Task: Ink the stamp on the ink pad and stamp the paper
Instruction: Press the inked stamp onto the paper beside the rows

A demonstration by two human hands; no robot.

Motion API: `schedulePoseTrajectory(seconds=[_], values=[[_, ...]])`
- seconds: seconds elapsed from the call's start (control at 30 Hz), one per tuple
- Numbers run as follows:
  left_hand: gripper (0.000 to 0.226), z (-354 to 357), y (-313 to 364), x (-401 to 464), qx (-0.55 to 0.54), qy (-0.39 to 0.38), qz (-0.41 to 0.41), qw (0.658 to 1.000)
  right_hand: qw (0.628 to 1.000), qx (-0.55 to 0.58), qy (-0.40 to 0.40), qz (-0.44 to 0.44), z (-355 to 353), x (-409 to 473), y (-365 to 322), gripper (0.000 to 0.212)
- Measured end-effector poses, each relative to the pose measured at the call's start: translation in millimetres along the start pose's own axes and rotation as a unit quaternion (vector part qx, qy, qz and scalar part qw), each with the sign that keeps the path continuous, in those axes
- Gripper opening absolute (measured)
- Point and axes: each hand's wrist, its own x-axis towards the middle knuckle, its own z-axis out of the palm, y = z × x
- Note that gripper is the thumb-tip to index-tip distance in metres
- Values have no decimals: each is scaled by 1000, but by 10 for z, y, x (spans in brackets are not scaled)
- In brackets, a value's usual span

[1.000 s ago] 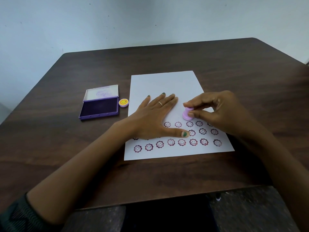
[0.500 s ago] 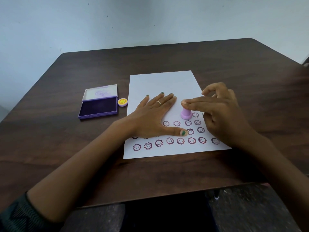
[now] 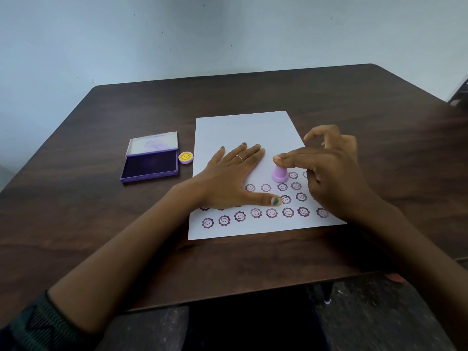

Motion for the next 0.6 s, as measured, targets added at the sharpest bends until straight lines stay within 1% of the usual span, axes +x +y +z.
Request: schedulePoseTrajectory(seconds=[0.1,0.23,0.37,0.6], values=[[105,2,7,1,1,1,-1,1000,1000,-10,-4,22,7,9,11,42],[105,-7,13,1,3,-2,-1,1000,1000,-18,-8,6,-11,-14,17,41],[106,-16,19,-8,1,-2,0,1000,999,-25,-8,19,-4,-9,19,41],[101,-16,1,-6,2,-2,5,1000,1000,-10,22,-14,5,-16,1,38]])
